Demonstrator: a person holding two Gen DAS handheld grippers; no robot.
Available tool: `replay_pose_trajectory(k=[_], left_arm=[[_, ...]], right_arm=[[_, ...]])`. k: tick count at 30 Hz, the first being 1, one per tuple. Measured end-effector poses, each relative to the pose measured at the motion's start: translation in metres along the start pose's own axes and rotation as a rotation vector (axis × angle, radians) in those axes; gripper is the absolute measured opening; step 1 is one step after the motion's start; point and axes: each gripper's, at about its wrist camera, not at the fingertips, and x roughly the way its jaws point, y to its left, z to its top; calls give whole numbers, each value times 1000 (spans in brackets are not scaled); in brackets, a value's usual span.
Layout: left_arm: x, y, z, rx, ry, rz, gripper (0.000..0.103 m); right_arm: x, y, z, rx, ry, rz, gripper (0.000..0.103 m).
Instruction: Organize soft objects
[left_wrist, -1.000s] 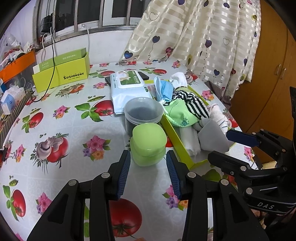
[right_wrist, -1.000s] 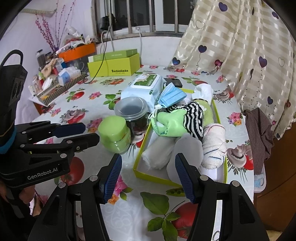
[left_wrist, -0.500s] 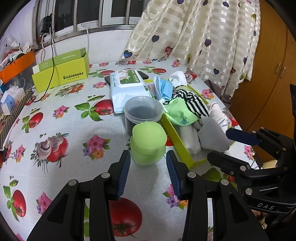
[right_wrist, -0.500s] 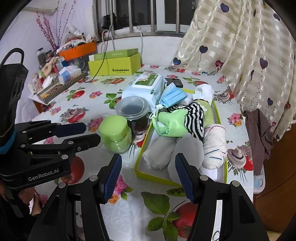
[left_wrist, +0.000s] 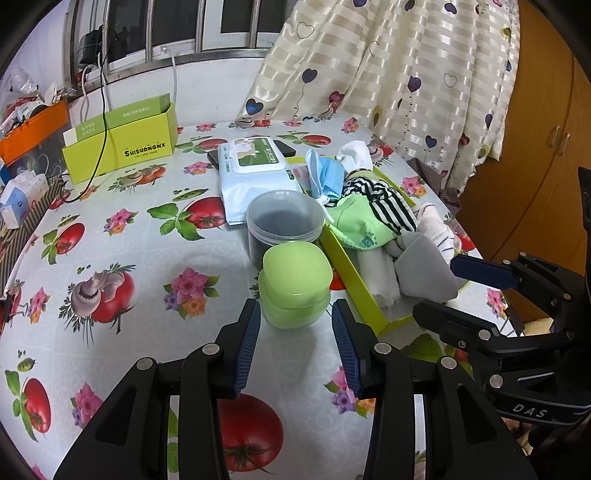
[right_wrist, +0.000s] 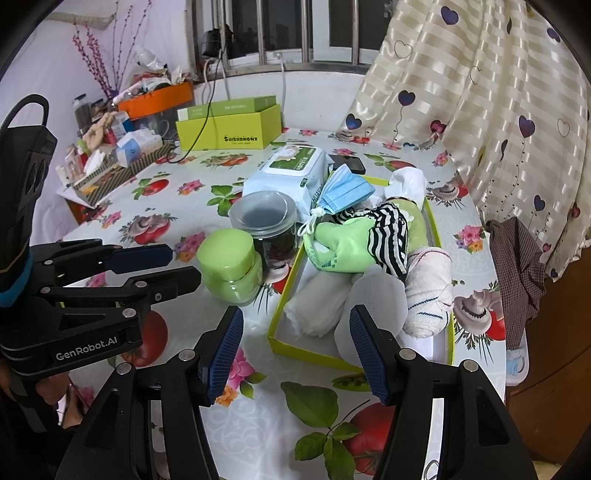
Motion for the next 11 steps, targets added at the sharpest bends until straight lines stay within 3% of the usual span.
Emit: replay_pose_trajectory(k=[11], left_arm=[[-6,1,-1,-7,-40,-5,42]], right_arm=[[1,1,0,-3,-1,3,60]])
